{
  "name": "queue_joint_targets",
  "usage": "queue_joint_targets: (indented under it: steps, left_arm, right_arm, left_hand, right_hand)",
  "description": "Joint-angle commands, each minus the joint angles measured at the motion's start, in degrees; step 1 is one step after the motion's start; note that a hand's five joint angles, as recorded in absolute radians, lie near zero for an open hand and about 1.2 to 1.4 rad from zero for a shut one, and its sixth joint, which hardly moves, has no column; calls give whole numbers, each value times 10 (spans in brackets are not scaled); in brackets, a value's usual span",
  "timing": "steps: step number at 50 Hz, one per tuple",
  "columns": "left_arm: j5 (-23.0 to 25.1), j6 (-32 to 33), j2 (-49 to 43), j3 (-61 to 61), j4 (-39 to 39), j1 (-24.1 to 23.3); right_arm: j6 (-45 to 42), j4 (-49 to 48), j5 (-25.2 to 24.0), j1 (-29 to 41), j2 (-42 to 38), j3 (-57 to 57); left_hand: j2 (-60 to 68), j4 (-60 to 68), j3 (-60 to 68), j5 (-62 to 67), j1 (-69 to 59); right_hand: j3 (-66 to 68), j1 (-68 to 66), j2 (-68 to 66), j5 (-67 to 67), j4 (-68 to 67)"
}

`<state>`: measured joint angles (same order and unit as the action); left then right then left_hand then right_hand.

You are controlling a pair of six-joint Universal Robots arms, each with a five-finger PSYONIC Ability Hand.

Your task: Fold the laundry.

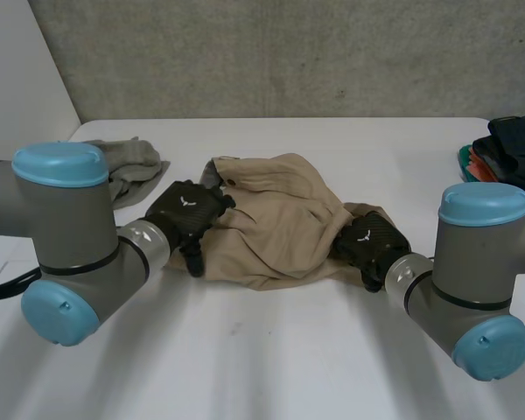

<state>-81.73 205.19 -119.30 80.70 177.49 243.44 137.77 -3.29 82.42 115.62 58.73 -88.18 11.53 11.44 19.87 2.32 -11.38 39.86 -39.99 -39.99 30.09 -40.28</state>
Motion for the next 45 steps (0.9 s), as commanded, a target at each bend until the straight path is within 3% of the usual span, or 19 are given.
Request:
queue_joint_targets:
  steps: [1,4,9,12,16,17,18,23,26,29,34,39,45]
  left_arm:
    - [3,41,-7,0,-43,28]
    - [3,44,-9,0,-46,41]
    - [-2,49,-34,-7,-44,56]
    - [-4,57,-56,-18,-43,59]
    - [-18,63,-72,-30,-35,60]
    - [-30,62,-73,-36,-22,61]
    - [-39,61,-72,-40,-13,63]
    - [-133,38,-40,-59,67,72]
    - [-165,10,7,-63,144,77]
    - [-138,-28,55,-67,229,76]
    - [-68,-101,96,-93,295,49]
    - [37,-206,90,-134,241,-13]
    - [142,-276,43,-127,156,-59]
  right_arm:
    - [5,28,46,-3,35,-2]
    - [24,48,63,-14,63,-1]
    - [56,61,65,-24,94,-1]
    - [71,61,65,-24,105,-7]
    - [77,61,70,-22,108,-10]
    - [76,62,70,-23,111,-11]
    - [75,64,71,-24,113,-11]
    - [81,64,81,-43,142,-11]
    - [92,65,80,-62,166,-13]
    - [110,65,80,-78,184,-13]
    - [145,65,78,-89,196,-15]
    - [164,65,79,-94,195,-19]
    - [160,65,78,-116,194,-27]
  left_hand:
    - [-15,-14,-99,-23,14]
    - [-15,-14,-99,-23,14]
    - [-13,-12,-97,-21,12]
    - [96,97,12,88,-97]
    - [393,394,309,385,-394]
    - [624,625,540,616,-625]
    - [684,685,601,676,-686]
    - [685,686,601,677,-686]
    - [685,686,601,677,-686]
    - [685,686,601,677,-686]
    - [685,686,601,677,-686]
    - [685,686,601,677,-686]
    - [685,686,601,677,-686]
  right_hand:
    - [-143,145,145,-146,148]
    - [-253,254,254,-255,257]
    - [-299,300,300,-301,303]
    - [-299,300,300,-301,303]
    - [-299,300,300,-301,303]
    - [-299,300,300,-301,303]
    - [-299,300,300,-301,303]
    - [-299,300,300,-301,303]
    - [-299,300,300,-301,303]
    - [-299,300,300,-301,303]
    - [-299,300,300,-301,303]
    - [-299,300,300,-301,303]
    - [-299,300,300,-301,303]
